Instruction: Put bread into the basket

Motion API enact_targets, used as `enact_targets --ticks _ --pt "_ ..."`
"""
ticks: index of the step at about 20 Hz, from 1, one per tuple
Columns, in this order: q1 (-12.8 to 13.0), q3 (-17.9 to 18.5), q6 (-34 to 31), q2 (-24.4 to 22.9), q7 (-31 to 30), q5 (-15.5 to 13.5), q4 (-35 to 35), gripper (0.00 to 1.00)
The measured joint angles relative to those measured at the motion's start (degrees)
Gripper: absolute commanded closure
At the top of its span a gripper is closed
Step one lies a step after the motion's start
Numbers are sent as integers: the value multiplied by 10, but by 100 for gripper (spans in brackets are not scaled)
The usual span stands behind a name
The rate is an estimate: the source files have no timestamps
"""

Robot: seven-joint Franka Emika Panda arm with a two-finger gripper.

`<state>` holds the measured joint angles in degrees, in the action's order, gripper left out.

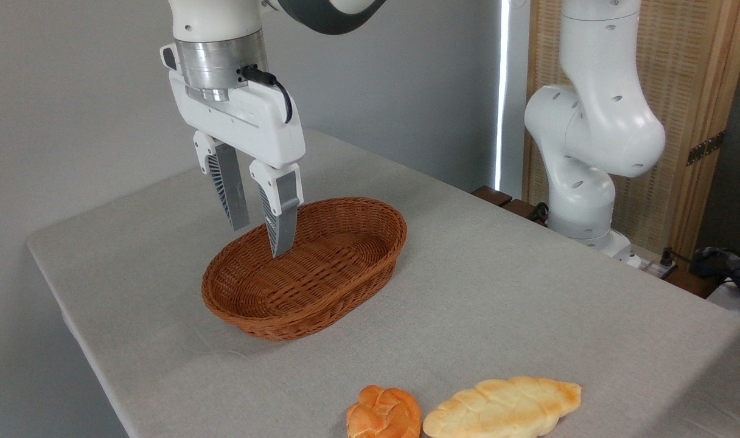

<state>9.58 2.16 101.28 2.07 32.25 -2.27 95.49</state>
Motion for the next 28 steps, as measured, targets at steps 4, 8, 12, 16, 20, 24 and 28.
enact_targets --ticks 4,8,12,16,20,24,28 --pt "0 0 -4 0 17 0 0 0" --pt "0 1 -6 0 28 0 0 0" --pt "0 1 -6 0 28 0 1 0" --pt "0 1 -6 0 28 0 0 0" --pt "0 1 -6 0 28 0 0 0" --pt "0 1 -6 0 28 0 0 0" --pt "0 1 -6 0 28 0 0 0"
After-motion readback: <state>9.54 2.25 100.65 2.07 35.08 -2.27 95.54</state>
